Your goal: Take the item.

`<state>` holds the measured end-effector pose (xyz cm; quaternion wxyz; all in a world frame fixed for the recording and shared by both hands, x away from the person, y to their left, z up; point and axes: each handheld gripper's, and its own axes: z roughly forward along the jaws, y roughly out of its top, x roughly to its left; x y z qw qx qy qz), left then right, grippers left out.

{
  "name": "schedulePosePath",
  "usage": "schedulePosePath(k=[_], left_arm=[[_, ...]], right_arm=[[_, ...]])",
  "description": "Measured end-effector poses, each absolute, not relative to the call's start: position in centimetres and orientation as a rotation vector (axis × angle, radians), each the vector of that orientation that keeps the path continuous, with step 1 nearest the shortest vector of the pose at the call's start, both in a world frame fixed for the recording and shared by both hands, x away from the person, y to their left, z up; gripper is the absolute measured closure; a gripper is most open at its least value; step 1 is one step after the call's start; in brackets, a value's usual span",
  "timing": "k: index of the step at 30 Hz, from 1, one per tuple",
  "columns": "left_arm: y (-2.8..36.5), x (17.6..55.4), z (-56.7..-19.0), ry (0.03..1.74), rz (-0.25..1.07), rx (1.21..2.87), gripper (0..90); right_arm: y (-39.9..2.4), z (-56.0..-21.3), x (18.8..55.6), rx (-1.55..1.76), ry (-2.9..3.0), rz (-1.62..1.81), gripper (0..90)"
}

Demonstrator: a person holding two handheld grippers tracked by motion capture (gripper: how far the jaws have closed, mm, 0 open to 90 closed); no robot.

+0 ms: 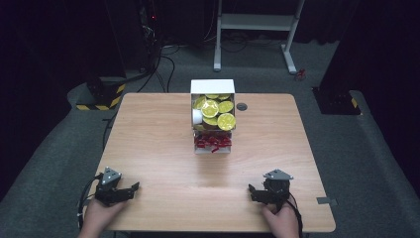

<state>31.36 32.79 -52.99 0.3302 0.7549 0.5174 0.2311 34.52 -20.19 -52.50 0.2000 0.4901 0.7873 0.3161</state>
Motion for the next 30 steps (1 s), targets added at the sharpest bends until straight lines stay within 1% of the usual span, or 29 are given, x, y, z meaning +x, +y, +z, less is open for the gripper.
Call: schedulePosePath(k=[6, 12, 18, 19, 21, 26, 30], left_arm=[[32.8, 31.3, -53.0, 1.359, 0.604, 1.976, 16.0], [32.8, 31.4, -52.8, 1.374, 0.588, 1.99, 15.9], [33.2, 31.3, -52.3, 1.39, 0.566, 1.935, 24.5], [33.2, 31.2, -52.0, 1.384, 0.58, 1.933, 25.0], [33.1, 31.2, -51.8, 1.37, 0.562, 1.915, 24.9], [32.4, 31.8, -50.5, 1.298, 0.556, 1.946, 25.9], [32.0, 32.0, -49.2, 1.282, 0.545, 1.89, 27.2]], right_arm=[[-20.2, -52.5, 34.5, 1.37, 2.201, 0.884, 7.8], [-20.2, -52.5, 34.5, 1.37, 2.201, 0.884, 7.8], [-20.2, -52.5, 34.6, 1.364, 2.204, 0.885, 7.8], [-20.2, -52.5, 34.6, 1.361, 2.205, 0.885, 7.8], [-20.2, -52.5, 34.6, 1.352, 2.207, 0.884, 7.8], [-20.2, -52.5, 34.6, 1.352, 2.207, 0.884, 7.8], [-20.2, -52.5, 34.6, 1.354, 2.207, 0.884, 7.8]])
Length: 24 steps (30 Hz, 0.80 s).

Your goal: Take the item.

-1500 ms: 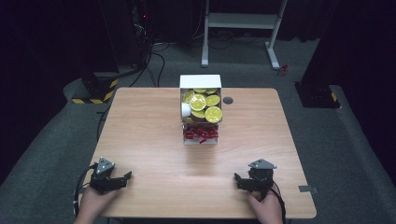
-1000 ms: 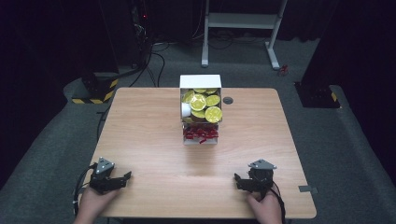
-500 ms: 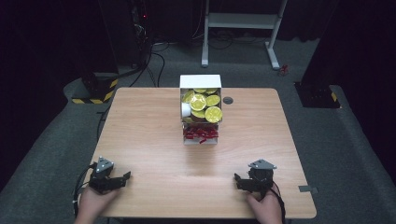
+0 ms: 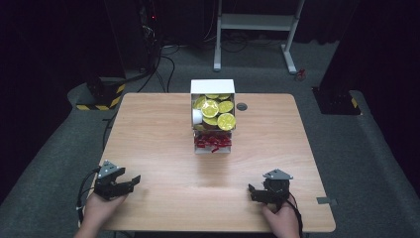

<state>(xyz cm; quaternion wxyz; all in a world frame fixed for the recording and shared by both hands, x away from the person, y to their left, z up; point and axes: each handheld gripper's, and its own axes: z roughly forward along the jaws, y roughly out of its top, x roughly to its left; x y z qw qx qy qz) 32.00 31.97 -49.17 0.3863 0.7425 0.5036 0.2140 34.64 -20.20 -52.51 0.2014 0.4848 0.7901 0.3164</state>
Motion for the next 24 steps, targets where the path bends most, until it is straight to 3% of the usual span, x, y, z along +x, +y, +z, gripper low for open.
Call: schedulePosePath(k=[24], left_arm=[[27.3, 31.9, -44.9, 1.229, 0.617, 1.851, 22.2]], right_arm=[[-20.2, -52.5, 34.6, 1.352, 2.208, 0.884, 7.7]])
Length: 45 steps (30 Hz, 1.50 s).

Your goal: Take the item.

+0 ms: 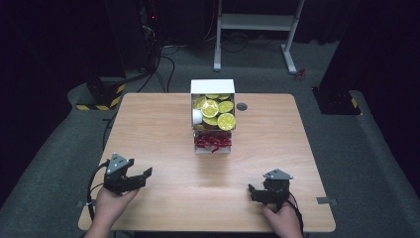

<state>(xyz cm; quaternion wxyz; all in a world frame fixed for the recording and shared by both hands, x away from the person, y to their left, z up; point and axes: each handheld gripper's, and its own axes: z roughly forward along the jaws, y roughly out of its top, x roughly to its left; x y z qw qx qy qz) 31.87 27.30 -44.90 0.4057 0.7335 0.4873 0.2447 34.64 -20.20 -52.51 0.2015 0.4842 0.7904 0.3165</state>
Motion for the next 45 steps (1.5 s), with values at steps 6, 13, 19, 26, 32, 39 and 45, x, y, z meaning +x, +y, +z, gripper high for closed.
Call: schedulePosePath(k=[6, 13, 19, 26, 32, 39, 45], left_arm=[[26.7, 32.2, -44.3, 1.19, 0.603, 1.869, 22.6], [25.5, 33.0, -44.1, 1.147, 0.577, 1.892, 19.3], [24.4, 33.3, -43.5, 1.107, 0.566, 1.885, 19.2], [23.1, 33.5, -42.3, 1.063, 0.574, 1.874, 19.4], [22.0, 33.8, -41.3, 1.028, 0.57, 1.87, 21.3], [21.0, 34.0, -40.1, 1.003, 0.58, 1.856, 22.0], [20.1, 34.3, -39.2, 0.974, 0.6, 1.863, 20.9]], right_arm=[[-20.2, -52.5, 34.6, 1.352, 2.208, 0.884, 7.7], [-20.2, -52.5, 34.6, 1.354, 2.211, 0.886, 7.7], [-20.2, -52.5, 34.6, 1.353, 2.211, 0.886, 7.8], [-20.2, -52.5, 34.6, 1.358, 2.207, 0.887, 7.7], [-20.1, -52.5, 34.6, 1.36, 2.207, 0.888, 7.8], [-20.2, -52.5, 34.5, 1.356, 2.211, 0.887, 7.7], [-20.2, -52.5, 34.5, 1.351, 2.214, 0.888, 7.7]])
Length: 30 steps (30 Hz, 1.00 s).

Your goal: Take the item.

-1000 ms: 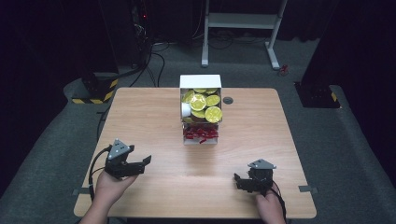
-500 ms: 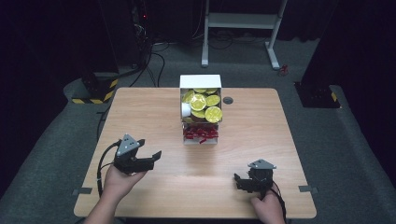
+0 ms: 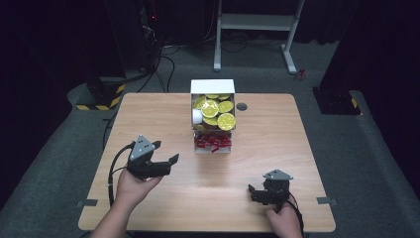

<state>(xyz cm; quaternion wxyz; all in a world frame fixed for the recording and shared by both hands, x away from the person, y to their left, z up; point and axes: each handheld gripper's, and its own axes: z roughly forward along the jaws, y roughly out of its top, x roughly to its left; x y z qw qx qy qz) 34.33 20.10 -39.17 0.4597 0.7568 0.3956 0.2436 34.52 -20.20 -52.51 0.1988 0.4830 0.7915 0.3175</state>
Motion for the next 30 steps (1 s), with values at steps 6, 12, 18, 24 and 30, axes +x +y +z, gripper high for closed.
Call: schedulePosePath(k=[6, 12, 18, 24, 30], left_arm=[[19.2, 34.4, -38.1, 0.937, 0.618, 1.857, 21.6], [18.8, 34.7, -37.1, 0.924, 0.62, 1.826, 20.9], [17.9, 35.2, -36.5, 0.909, 0.624, 1.836, 20.1], [16.9, 35.5, -35.9, 0.873, 0.616, 1.846, 19.6], [16.1, 35.9, -35.2, 0.846, 0.604, 1.844, 22.3]], right_arm=[[-20.2, -52.5, 34.5, 1.351, 2.214, 0.888, 7.7], [-20.2, -52.5, 34.5, 1.347, 2.215, 0.889, 7.7], [-20.2, -52.5, 34.5, 1.346, 2.215, 0.888, 7.7], [-20.2, -52.5, 34.5, 1.346, 2.215, 0.888, 7.7], [-20.2, -52.5, 34.5, 1.346, 2.215, 0.888, 7.7]])
